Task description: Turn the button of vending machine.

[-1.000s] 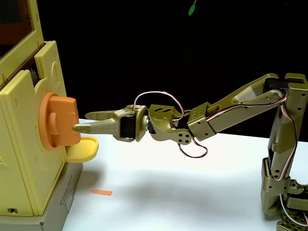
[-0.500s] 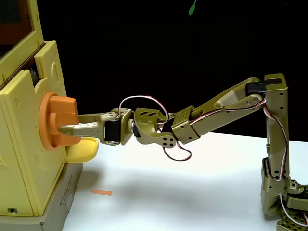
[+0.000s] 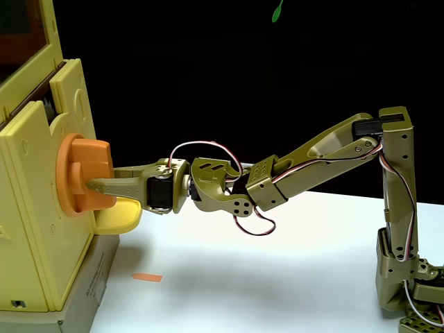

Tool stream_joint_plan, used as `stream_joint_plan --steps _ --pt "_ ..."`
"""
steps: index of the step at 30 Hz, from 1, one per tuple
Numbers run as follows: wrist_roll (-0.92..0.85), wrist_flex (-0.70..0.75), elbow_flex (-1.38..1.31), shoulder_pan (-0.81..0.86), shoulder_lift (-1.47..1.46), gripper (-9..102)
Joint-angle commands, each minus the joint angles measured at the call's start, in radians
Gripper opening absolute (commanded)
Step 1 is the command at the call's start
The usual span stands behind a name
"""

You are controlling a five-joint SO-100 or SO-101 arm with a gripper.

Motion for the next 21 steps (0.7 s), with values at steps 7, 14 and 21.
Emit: stream_joint_plan --steps 7,14,21 --pt "0.044 -0.018 -0.032 -0.014 0.026 -1" --pt "0.120 -0.018 -0.029 -0.015 0.040 -1" --pt "0.483 0.031 -0.028 -0.018 0.075 -1"
